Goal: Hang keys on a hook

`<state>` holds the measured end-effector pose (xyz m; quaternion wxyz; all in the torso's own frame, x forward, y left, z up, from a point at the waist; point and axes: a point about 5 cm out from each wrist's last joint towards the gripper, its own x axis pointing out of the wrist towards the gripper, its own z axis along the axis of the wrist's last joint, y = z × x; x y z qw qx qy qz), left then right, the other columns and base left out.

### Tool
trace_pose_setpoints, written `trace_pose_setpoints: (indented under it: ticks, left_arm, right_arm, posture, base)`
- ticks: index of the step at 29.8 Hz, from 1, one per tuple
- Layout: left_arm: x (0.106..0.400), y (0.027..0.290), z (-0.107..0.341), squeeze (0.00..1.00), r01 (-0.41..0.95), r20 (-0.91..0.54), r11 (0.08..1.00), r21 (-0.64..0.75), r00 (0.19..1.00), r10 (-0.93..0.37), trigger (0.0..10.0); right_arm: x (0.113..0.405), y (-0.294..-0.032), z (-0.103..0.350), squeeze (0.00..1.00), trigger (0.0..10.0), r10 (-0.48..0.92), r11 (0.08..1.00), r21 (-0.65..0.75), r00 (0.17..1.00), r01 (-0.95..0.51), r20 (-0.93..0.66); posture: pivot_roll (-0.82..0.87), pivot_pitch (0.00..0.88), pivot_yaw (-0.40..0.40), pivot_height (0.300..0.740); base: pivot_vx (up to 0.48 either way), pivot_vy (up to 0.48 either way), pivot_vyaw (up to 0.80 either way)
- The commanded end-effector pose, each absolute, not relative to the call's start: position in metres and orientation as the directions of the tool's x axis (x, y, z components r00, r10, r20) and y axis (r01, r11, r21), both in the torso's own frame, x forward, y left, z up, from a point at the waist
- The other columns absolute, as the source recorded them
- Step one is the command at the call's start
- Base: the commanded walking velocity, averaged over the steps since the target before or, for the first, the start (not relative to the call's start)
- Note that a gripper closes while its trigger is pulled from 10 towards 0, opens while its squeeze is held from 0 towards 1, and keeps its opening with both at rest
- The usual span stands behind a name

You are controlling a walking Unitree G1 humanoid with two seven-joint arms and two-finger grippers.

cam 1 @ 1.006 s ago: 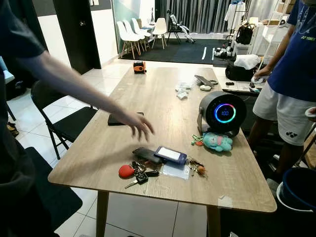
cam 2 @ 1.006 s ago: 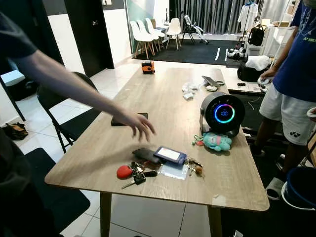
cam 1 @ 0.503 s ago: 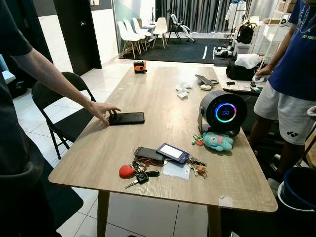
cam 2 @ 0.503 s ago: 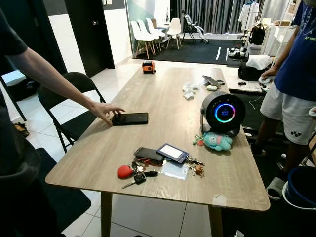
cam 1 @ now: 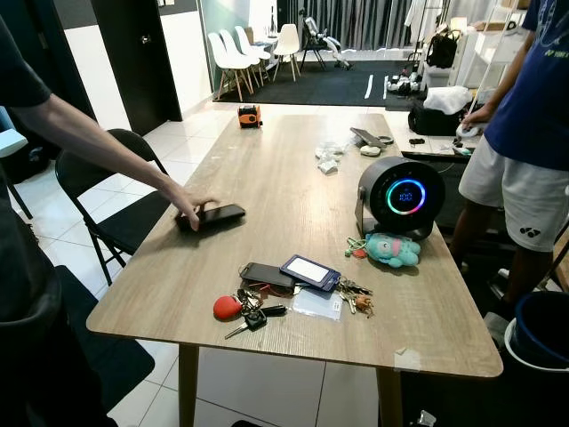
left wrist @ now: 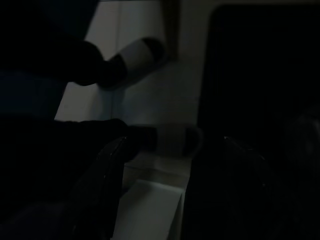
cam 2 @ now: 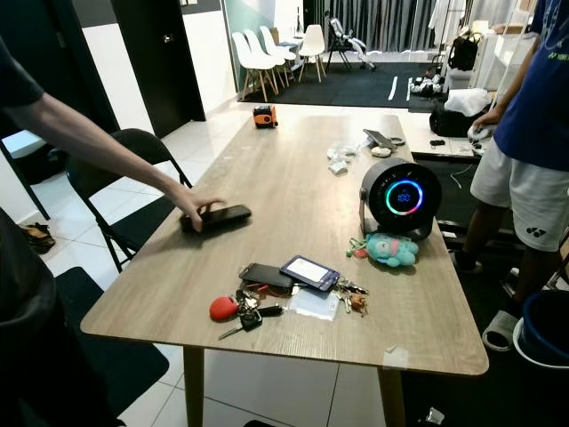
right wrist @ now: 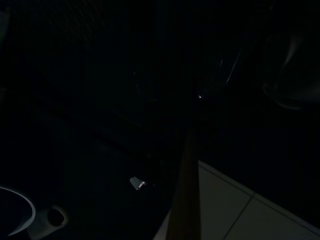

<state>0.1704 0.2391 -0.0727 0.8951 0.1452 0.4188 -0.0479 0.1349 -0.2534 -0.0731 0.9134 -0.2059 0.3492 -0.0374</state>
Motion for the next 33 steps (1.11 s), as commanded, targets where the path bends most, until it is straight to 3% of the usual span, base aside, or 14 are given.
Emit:
trace_pose_setpoints:
  ticks: [1, 5, 7, 9, 10, 11, 13, 18, 26, 29, 31, 33]
  left_arm:
    - [0.163, 0.242, -0.075, 0.00, 0.254, -0.782, 0.940, 0.226, 0.623, 0.019, 10.0]
    - [0.164, 0.242, -0.075, 0.00, 0.264, -0.783, 0.938, 0.224, 0.622, 0.012, 10.0]
    - [0.170, 0.254, -0.070, 0.00, 0.184, -0.763, 0.944, 0.275, 0.639, 0.098, 10.0]
    - [0.170, 0.254, -0.070, 0.00, 0.184, -0.763, 0.944, 0.275, 0.639, 0.098, 10.0]
    - [0.176, 0.270, -0.062, 0.00, 0.069, -0.734, 0.940, 0.334, 0.645, 0.214, 10.0]
    - [0.176, 0.270, -0.062, 0.00, 0.069, -0.734, 0.940, 0.334, 0.645, 0.214, 10.0]
    - [0.194, 0.309, -0.038, 0.00, -0.276, -0.623, 0.868, 0.412, 0.610, 0.490, 10.0]
    - [0.211, 0.332, -0.012, 0.00, -0.453, -0.496, 0.785, 0.422, 0.609, 0.618, 10.0]
    - [0.211, 0.349, 0.001, 0.00, -0.547, -0.417, 0.688, 0.478, 0.548, 0.725, 10.0]
    - [0.221, 0.345, 0.010, 0.00, -0.578, -0.369, 0.714, 0.395, 0.611, 0.700, 10.0]
    - [0.221, 0.345, 0.010, 0.00, -0.578, -0.369, 0.714, 0.395, 0.611, 0.700, 10.0]
    - [0.240, 0.331, 0.022, 0.00, -0.549, -0.324, 0.796, 0.256, 0.727, 0.605, 10.0]
  right_arm:
    - [0.132, -0.255, -0.073, 0.00, 10.0, -0.228, 0.915, -0.401, 0.757, -0.049, -0.612]
    - [0.131, -0.255, -0.072, 0.00, 10.0, -0.232, 0.914, -0.403, 0.762, -0.042, -0.605]
    - [0.130, -0.254, -0.072, 0.00, 10.0, -0.235, 0.914, -0.403, 0.765, -0.035, -0.599]
    - [0.130, -0.254, -0.072, 0.00, 10.0, -0.235, 0.914, -0.403, 0.765, -0.035, -0.599]
    - [0.129, -0.254, -0.072, 0.00, 10.0, -0.237, 0.915, -0.403, 0.767, -0.031, -0.597]
    - [0.129, -0.254, -0.072, 0.00, 10.0, -0.237, 0.915, -0.403, 0.767, -0.031, -0.597]
    - [0.129, -0.252, -0.073, 0.00, 10.0, -0.238, 0.916, -0.401, 0.768, -0.027, -0.595]
    - [0.131, -0.251, -0.072, 0.00, 10.0, -0.235, 0.916, -0.400, 0.771, -0.028, -0.591]
    - [0.133, -0.251, -0.072, 0.00, 10.0, -0.235, 0.916, -0.401, 0.772, -0.029, -0.591]
    - [0.132, -0.251, -0.072, 0.00, 10.0, -0.235, 0.915, -0.402, 0.771, -0.030, -0.592]
    - [0.132, -0.251, -0.072, 0.00, 10.0, -0.235, 0.915, -0.402, 0.771, -0.030, -0.592]
    - [0.132, -0.252, -0.072, 0.00, 10.0, -0.235, 0.914, -0.404, 0.769, -0.032, -0.594]
  posture:
    - [-0.03, 0.124, 0.102, 0.740]
    - [-0.03, 0.128, 0.108, 0.740]
    - [-0.04, 0.128, 0.113, 0.740]
    - [-0.04, 0.128, 0.113, 0.740]
    - [-0.04, 0.130, 0.117, 0.740]
    - [-0.04, 0.130, 0.117, 0.740]
    - [-0.04, 0.128, 0.117, 0.740]
    - [-0.03, 0.127, 0.114, 0.740]
    - [-0.03, 0.125, 0.115, 0.740]
    - [-0.03, 0.124, 0.114, 0.740]
    - [-0.03, 0.124, 0.114, 0.740]
    - [-0.03, 0.121, 0.106, 0.740]
  base:
    - [0.000, 0.000, 0.00]
    - [0.000, 0.000, 0.00]
    - [0.000, 0.000, 0.00]
    - [0.000, 0.000, 0.00]
    - [0.000, 0.000, 0.00]
    - [0.000, 0.000, 0.00]
    - [0.000, 0.000, 0.00]
    - [0.000, 0.000, 0.00]
    - [0.000, 0.000, 0.00]
    - [0.000, 0.000, 0.00]
    - [0.000, 0.000, 0.00]
    - [0.000, 0.000, 0.00]
